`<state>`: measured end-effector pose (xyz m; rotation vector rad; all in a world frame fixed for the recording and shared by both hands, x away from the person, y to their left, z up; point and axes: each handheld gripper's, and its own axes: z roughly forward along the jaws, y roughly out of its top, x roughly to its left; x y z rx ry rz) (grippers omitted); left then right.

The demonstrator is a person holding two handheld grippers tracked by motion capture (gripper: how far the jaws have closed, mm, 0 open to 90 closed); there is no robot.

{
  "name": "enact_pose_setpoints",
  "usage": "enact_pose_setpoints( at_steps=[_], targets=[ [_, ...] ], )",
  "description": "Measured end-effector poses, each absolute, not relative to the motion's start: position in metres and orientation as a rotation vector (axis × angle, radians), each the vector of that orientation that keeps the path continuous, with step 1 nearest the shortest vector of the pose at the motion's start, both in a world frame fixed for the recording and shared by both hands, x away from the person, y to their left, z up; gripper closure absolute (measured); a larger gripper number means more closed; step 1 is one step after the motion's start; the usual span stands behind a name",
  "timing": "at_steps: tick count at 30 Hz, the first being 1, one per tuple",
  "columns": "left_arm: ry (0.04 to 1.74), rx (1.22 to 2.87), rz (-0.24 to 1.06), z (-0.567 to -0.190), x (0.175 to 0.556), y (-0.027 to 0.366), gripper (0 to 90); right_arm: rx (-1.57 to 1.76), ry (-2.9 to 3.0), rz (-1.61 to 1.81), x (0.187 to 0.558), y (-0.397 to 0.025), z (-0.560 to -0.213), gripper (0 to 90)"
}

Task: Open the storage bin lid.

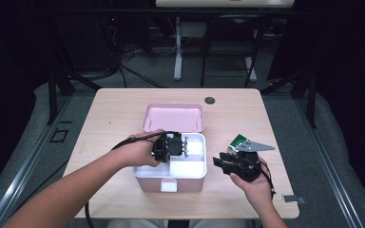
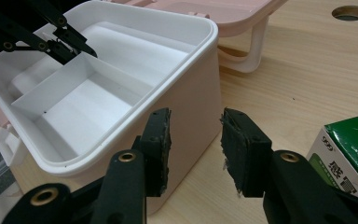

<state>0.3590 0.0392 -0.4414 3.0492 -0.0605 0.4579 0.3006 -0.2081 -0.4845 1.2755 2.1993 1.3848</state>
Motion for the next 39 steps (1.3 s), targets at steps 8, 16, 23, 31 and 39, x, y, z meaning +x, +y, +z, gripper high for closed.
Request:
enact_pose_setpoints(
  at_steps=[8,16,23,31,39],
  targets=[
    [-0.097,3.061,0.491,-0.435,0.354,0.039,85.1,1.284,2.180,1.390,0.301,-0.212,-0.483,61.7],
    [-0.086,3.034,0.519,-0.414,0.350,0.042,89.3,1.295,2.162,1.397,0.301,-0.217,-0.483,60.5],
    [-0.047,3.014,0.527,-0.408,0.350,0.046,89.3,1.306,2.146,1.400,0.301,-0.218,-0.482,58.1],
    [0.091,3.005,0.502,-0.392,0.353,0.058,89.3,1.321,2.135,1.403,0.301,-0.222,-0.482,57.7],
    [0.370,2.967,0.425,-0.379,0.367,0.086,89.3,1.328,2.137,1.405,0.301,-0.221,-0.484,56.6]
  ],
)
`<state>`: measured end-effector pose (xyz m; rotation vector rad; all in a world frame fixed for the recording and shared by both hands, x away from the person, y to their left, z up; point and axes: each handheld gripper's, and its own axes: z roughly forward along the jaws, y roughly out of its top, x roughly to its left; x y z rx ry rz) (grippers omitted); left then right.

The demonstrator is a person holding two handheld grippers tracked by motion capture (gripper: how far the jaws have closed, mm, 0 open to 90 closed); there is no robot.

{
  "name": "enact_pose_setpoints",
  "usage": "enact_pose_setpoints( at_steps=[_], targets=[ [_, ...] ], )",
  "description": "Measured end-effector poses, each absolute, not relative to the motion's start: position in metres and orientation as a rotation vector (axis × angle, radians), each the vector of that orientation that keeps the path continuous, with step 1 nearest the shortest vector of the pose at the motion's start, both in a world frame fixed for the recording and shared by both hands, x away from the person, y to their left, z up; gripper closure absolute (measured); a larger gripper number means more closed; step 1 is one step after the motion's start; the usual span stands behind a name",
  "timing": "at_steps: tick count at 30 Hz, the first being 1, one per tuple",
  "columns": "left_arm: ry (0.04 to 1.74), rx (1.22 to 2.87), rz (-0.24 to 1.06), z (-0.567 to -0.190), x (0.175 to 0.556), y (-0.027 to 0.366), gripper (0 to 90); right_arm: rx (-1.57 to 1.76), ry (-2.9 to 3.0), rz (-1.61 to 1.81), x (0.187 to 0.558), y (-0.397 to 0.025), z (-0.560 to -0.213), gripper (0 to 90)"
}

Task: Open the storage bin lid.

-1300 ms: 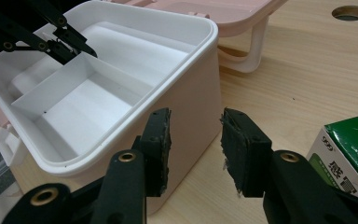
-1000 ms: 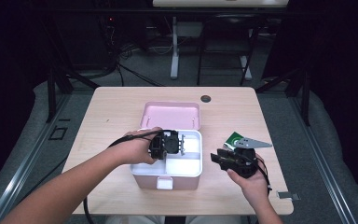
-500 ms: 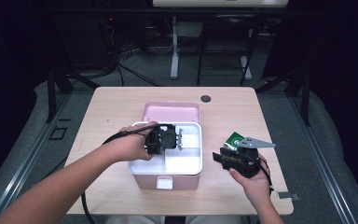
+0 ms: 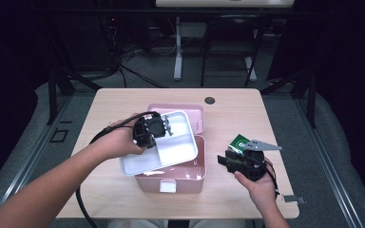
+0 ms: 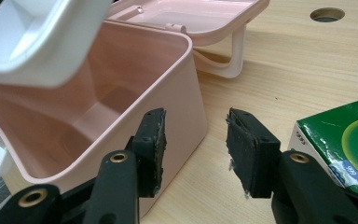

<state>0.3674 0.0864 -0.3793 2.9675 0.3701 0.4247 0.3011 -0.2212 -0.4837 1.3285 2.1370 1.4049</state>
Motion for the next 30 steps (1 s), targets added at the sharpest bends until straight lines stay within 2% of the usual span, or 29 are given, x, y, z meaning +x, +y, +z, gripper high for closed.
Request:
enact_pose_setpoints(
  at_steps=[9,21,30],
  targets=[
    [0.650,2.949,0.379,-0.378,0.381,0.131,89.3,1.345,2.142,1.401,0.301,-0.222,-0.485,55.5],
    [1.039,2.822,0.345,-0.381,0.396,0.214,89.4,1.369,2.117,1.414,0.300,-0.229,-0.484,53.4],
    [1.154,2.783,0.311,-0.388,0.400,0.245,89.4,1.382,2.106,1.418,0.300,-0.231,-0.483,53.1]
  ],
)
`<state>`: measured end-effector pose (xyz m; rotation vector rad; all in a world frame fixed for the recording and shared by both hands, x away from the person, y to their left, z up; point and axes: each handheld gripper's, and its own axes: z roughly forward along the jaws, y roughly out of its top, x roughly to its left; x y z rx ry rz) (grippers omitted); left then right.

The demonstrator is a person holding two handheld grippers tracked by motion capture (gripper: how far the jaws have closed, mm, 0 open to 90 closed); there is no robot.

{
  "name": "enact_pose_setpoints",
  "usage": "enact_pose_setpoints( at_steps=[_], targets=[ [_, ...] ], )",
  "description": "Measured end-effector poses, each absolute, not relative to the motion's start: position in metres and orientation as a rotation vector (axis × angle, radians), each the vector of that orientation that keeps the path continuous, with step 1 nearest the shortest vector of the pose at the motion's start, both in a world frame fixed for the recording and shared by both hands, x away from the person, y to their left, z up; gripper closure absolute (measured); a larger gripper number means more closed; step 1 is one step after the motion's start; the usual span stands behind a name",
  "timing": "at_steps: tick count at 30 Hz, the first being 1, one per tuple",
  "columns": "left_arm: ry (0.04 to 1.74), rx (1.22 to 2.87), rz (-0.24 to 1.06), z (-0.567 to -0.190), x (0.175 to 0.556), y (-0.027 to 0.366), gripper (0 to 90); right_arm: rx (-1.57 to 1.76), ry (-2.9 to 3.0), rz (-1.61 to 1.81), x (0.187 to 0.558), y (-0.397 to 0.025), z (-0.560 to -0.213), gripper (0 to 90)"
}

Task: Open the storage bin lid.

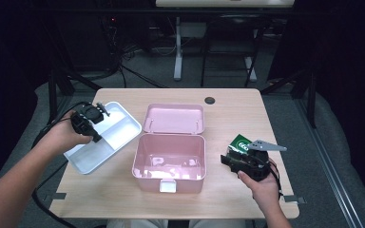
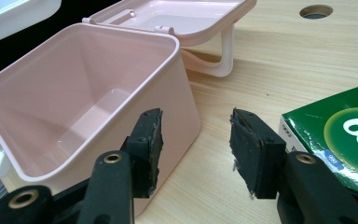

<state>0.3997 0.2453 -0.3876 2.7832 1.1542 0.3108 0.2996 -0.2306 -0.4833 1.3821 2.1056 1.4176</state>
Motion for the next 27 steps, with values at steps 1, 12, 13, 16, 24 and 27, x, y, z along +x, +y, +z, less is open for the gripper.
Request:
enact_pose_setpoints(
  at_steps=[1,12,13,16,24,27],
  targets=[
    [1.173,2.776,0.305,-0.389,0.400,0.249,89.4,1.384,2.105,1.418,0.300,-0.231,-0.483,53.1],
    [1.259,2.715,0.236,-0.421,0.404,0.270,89.4,1.381,2.100,1.423,0.300,-0.233,-0.481,51.9],
    [1.267,2.713,0.227,-0.425,0.405,0.271,89.4,1.380,2.101,1.422,0.300,-0.233,-0.481,51.8],
    [1.291,2.697,0.194,-0.439,0.408,0.273,89.4,1.378,2.104,1.419,0.300,-0.234,-0.481,51.6],
    [1.333,2.684,0.121,-0.481,0.411,0.274,89.4,1.350,2.109,1.399,0.300,-0.234,-0.481,49.2],
    [1.349,2.683,0.106,-0.494,0.413,0.274,89.4,1.337,2.104,1.382,0.300,-0.234,-0.481,48.4]
  ],
)
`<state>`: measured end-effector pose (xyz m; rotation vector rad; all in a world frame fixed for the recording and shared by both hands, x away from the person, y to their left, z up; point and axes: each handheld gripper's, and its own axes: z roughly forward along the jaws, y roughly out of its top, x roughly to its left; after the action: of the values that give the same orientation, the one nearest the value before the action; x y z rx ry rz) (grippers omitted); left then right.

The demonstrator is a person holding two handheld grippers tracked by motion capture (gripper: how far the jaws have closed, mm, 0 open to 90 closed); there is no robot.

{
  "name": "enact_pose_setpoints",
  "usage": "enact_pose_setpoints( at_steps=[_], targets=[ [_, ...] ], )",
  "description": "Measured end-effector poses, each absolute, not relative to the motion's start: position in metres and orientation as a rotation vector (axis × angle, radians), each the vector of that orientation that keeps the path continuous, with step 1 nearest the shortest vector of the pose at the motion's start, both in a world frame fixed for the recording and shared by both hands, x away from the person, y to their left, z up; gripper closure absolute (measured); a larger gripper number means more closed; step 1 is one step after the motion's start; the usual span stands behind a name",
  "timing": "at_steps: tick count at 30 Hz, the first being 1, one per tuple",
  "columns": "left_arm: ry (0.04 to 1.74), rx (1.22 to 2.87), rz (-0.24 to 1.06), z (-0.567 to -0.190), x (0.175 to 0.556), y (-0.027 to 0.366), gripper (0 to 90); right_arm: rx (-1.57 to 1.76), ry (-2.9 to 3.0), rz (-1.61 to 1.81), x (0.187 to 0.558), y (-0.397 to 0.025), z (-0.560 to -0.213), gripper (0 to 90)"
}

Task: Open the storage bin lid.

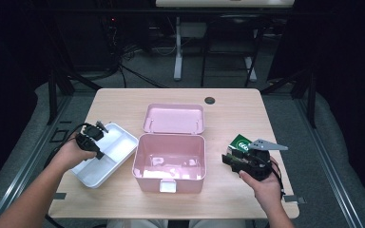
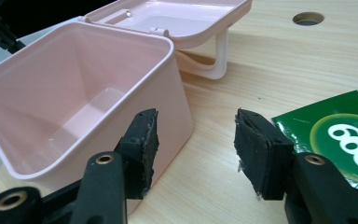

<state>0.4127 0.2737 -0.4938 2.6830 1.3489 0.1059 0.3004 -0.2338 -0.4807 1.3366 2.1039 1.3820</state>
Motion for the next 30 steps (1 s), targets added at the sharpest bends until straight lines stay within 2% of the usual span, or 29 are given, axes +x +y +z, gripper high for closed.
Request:
enact_pose_setpoints(
  at_steps=[10,23,30],
  targets=[
    [1.391,2.667,0.049,-0.526,0.416,0.271,89.4,1.333,2.101,1.374,0.302,-0.232,-0.482,46.6],
    [1.408,2.607,0.040,-0.540,0.414,0.278,88.0,1.294,2.122,1.342,0.305,-0.230,-0.482,44.6],
    [1.386,2.570,0.088,-0.534,0.405,0.279,68.6,1.302,2.132,1.280,0.309,-0.231,-0.476,43.3]
  ],
)
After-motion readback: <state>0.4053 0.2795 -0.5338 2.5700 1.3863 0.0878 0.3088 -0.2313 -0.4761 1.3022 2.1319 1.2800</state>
